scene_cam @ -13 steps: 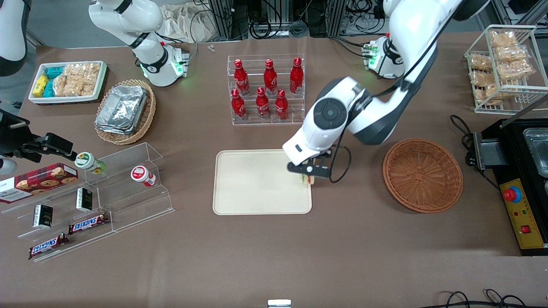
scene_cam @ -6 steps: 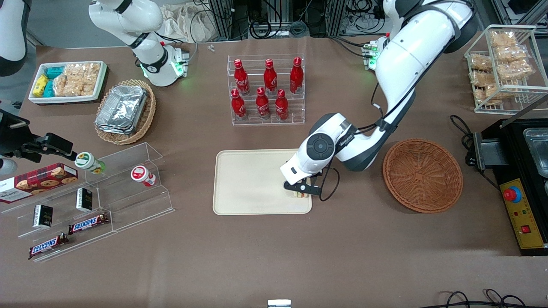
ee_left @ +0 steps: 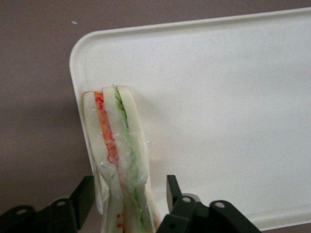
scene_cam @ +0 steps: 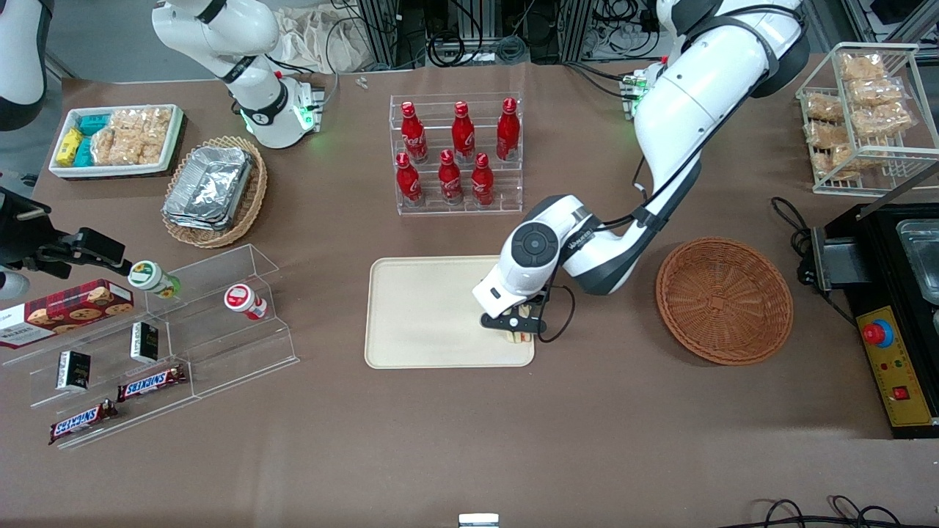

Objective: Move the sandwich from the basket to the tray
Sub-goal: 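Lower the sandwich onto the cream tray and open the left gripper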

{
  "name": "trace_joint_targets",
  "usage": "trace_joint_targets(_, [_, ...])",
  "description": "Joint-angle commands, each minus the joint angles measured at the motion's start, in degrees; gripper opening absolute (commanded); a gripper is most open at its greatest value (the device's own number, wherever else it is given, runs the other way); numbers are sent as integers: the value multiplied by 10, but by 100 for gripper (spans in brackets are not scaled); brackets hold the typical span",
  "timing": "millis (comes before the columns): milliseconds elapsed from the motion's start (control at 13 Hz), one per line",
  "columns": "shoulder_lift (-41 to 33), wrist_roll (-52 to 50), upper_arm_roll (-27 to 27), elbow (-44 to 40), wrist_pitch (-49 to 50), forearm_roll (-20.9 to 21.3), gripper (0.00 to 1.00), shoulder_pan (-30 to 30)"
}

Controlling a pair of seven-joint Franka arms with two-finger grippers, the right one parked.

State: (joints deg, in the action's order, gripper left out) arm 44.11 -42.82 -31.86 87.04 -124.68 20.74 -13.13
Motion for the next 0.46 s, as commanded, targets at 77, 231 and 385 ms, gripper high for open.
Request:
trace_joint_targets(77, [-115,7,2,2,139,9,99,9])
trace_joint_targets(231, [-162,48,2,1,205,-16,99,42])
trace_joint_targets(385, [-199,94,2,0,253,-40,99,84])
